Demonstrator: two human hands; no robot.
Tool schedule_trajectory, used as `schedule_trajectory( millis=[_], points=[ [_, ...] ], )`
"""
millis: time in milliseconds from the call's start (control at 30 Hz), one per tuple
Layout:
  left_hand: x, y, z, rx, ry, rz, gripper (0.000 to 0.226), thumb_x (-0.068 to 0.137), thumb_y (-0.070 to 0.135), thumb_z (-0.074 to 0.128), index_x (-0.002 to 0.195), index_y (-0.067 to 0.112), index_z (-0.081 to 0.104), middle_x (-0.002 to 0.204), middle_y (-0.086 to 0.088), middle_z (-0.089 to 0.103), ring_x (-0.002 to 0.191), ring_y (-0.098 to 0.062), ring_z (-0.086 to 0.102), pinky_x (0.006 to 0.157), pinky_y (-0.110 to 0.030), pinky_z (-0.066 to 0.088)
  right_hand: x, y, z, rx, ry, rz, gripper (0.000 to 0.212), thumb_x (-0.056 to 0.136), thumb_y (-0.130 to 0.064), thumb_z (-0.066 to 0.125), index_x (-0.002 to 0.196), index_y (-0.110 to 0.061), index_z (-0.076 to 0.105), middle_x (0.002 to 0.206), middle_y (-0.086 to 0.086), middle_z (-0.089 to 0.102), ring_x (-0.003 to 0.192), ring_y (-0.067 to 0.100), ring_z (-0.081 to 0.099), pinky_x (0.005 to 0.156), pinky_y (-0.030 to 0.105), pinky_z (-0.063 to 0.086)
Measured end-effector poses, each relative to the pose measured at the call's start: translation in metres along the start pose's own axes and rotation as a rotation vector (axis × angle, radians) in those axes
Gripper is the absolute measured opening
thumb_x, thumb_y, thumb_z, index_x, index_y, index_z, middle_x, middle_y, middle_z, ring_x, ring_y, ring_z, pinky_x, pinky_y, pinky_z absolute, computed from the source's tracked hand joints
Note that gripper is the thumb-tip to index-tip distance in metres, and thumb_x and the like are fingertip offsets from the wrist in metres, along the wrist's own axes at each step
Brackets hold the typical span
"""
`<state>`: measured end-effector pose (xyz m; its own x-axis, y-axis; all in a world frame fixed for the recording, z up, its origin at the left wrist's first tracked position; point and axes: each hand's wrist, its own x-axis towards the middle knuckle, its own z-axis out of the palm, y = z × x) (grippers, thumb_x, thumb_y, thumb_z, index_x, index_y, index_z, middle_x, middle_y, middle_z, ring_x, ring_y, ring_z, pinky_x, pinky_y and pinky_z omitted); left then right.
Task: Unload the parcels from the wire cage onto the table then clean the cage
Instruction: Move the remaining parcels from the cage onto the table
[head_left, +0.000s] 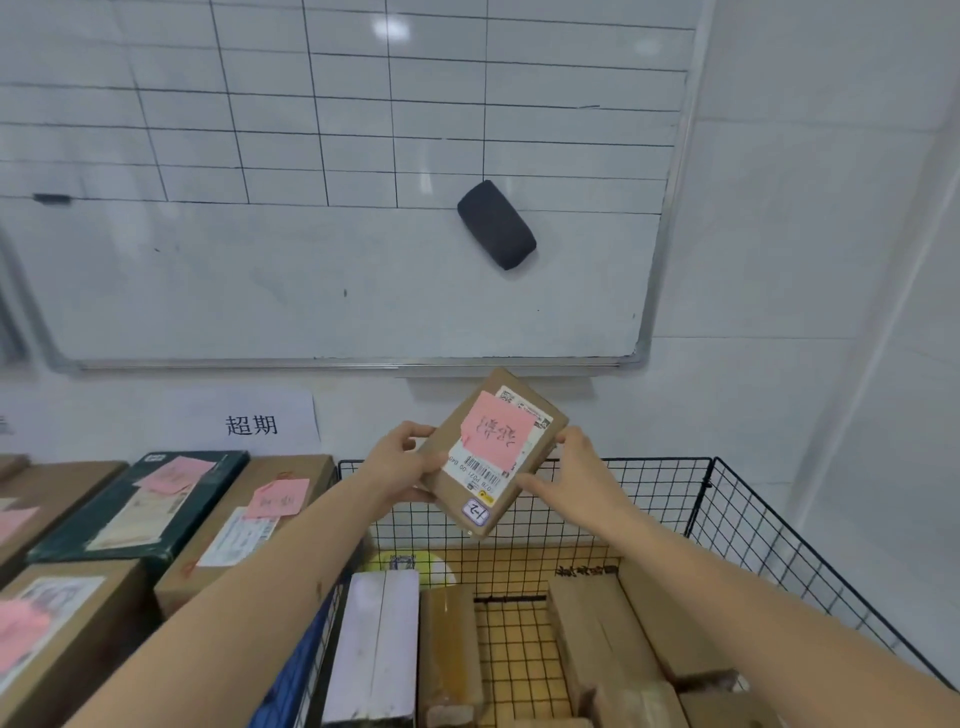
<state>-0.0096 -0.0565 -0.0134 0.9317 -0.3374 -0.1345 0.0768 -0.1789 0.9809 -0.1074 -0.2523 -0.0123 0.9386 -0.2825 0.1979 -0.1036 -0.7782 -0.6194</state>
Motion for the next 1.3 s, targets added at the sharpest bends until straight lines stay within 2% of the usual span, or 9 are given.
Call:
schedule_trajectory(
  millis=[200,333,433,533,733,833,900,1033,1300],
  points=[
    [0.011,0.004,-0.003,0.063,0.136,0.026,0.055,0.087,0.009,0.066,0.134,0.02,0.042,0.105,-0.009,0.054,0.092,-0.025,0.061,0.083,-0.047,0.056,0.02,0.004,-0.007,-0.077,0.042,-0.13,0.091,0.077,-0.036,0.076,0.148,-0.022,0.02,0.144,0.004,0.031,0.13,0.023,0.039,0.103,0.045,0.043],
    [0.018,-0.006,0.002,0.078,0.37,-0.015,0.065,0.077,0.032,0.077,0.126,0.004,0.046,0.114,-0.012,0.061,0.101,-0.027,0.061,0.09,-0.044,0.052,0.026,0.003,-0.001,-0.102,-0.024,-0.136,0.1,0.076,-0.034,0.078,0.151,-0.025,0.013,0.143,0.006,0.033,0.129,0.023,0.039,0.104,0.042,0.042],
    [0.014,-0.008,0.003,0.046,0.273,-0.072,0.054,0.081,0.036,0.073,0.12,0.013,0.044,0.117,-0.012,0.062,0.107,-0.027,0.058,0.089,-0.047,0.051,0.027,0.005,0.002,-0.103,-0.014,-0.088,0.119,0.057,-0.048,0.086,0.149,-0.022,0.014,0.133,0.007,0.04,0.123,0.024,0.041,0.1,0.046,0.045],
    [0.009,-0.009,-0.004,0.077,-0.036,-0.215,0.081,0.073,0.033,0.08,0.135,0.039,0.028,0.128,-0.007,0.055,0.12,-0.035,0.049,0.068,-0.056,0.055,0.03,0.009,0.004,-0.115,-0.041,-0.083,0.132,0.04,-0.067,0.081,0.146,-0.021,0.017,0.132,0.003,0.042,0.119,0.023,0.044,0.094,0.044,0.049],
    [0.008,-0.003,-0.003,0.029,-0.065,-0.125,0.091,0.074,0.008,0.079,0.145,0.028,0.026,0.111,-0.006,0.061,0.099,-0.03,0.064,0.076,-0.05,0.058,0.034,0.009,-0.008,-0.037,0.044,-0.036,0.084,0.082,-0.043,0.071,0.145,-0.014,0.025,0.143,0.007,0.035,0.117,0.023,0.053,0.087,0.033,0.048],
    [0.016,0.007,-0.009,0.088,0.096,-0.073,0.085,0.066,0.02,0.086,0.137,0.016,0.039,0.115,-0.01,0.062,0.093,-0.029,0.067,0.078,-0.046,0.058,0.037,0.007,-0.016,-0.042,0.025,-0.07,0.089,0.085,-0.034,0.07,0.152,-0.021,0.013,0.152,0.005,0.023,0.121,0.024,0.052,0.093,0.033,0.045],
    [0.018,0.013,-0.005,0.104,0.272,-0.028,0.083,0.062,0.026,0.088,0.13,0.013,0.041,0.122,-0.011,0.056,0.099,-0.028,0.064,0.082,-0.045,0.057,0.039,0.006,-0.013,-0.014,-0.047,-0.068,0.081,0.085,-0.035,0.069,0.15,-0.02,0.022,0.147,0.007,0.035,0.116,0.02,0.054,0.095,0.035,0.048],
    [0.016,0.014,0.016,0.096,0.512,0.102,0.073,0.076,0.023,0.079,0.132,0.011,0.035,0.135,-0.013,0.037,0.109,-0.028,0.054,0.093,-0.037,0.049,0.038,0.002,0.005,-0.002,-0.068,-0.011,0.058,0.086,-0.042,0.066,0.13,-0.013,0.042,0.124,0.005,0.049,0.099,0.014,0.054,0.068,0.022,0.048],
    [-0.005,-0.007,0.054,0.091,0.309,0.066,0.115,0.068,0.023,0.083,0.15,0.027,0.002,0.138,-0.01,0.032,0.127,-0.029,0.039,0.097,-0.043,0.044,0.031,-0.004,0.022,0.018,-0.016,0.09,0.064,0.086,-0.047,0.064,0.129,-0.007,0.036,0.123,0.008,0.041,0.1,0.018,0.054,0.072,0.025,0.047]
  ],
)
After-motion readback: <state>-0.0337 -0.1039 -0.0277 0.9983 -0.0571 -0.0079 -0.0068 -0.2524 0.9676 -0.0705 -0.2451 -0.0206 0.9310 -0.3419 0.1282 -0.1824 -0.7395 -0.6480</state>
